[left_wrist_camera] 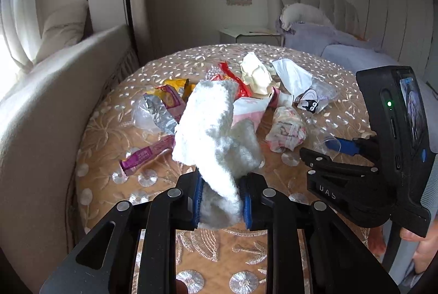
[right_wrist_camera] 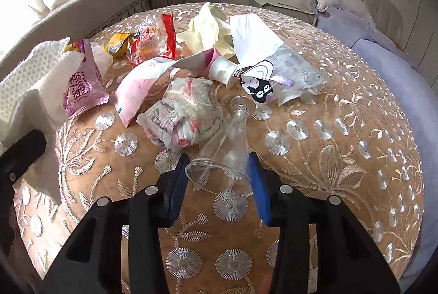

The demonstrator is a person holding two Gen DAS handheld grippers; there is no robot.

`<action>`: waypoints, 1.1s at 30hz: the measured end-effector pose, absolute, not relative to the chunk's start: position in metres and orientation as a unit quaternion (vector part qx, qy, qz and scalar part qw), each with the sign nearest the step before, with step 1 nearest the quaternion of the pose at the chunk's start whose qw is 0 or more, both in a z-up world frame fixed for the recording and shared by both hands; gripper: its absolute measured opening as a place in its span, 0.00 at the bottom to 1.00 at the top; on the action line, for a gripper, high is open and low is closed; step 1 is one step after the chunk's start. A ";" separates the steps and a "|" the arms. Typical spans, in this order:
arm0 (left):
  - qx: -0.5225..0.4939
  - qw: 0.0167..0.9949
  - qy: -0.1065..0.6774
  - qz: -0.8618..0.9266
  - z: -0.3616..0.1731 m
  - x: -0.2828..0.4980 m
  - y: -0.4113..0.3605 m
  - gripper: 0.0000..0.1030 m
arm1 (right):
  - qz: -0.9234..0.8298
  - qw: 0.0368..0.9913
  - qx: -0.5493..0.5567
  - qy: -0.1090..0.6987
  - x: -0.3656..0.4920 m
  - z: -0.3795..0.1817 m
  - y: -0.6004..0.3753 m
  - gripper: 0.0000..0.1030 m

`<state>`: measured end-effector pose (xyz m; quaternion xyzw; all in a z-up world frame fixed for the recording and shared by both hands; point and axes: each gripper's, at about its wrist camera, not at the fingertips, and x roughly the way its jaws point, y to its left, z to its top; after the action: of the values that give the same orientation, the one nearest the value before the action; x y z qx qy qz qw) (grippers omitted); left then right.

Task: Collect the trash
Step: 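Grasp the white tissue with the left tool while the right tool grasps the clear cup, then carry tissue and cup to the white bin and open both tools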

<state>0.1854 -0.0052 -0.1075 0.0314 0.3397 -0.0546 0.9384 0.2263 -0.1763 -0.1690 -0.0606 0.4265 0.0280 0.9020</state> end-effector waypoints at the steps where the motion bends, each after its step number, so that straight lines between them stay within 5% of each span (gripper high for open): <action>1: 0.032 0.939 0.338 -0.055 -0.108 0.184 -0.006 0.21 | 0.028 0.903 -0.060 0.425 0.225 -0.168 -0.177 0.43; 20: 0.044 0.945 0.295 -0.132 -0.081 0.136 -0.074 0.21 | -0.033 0.966 -0.078 0.243 0.106 -0.076 -0.255 0.43; 33: 0.089 0.927 0.277 -0.238 -0.077 0.089 -0.186 0.21 | -0.109 0.972 -0.060 0.201 0.022 -0.061 -0.332 0.43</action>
<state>0.0889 -0.1856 -0.0774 0.0890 0.2769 -0.2376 0.9268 0.0224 -0.3316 -0.0612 -0.0596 0.2012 -0.1089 0.9717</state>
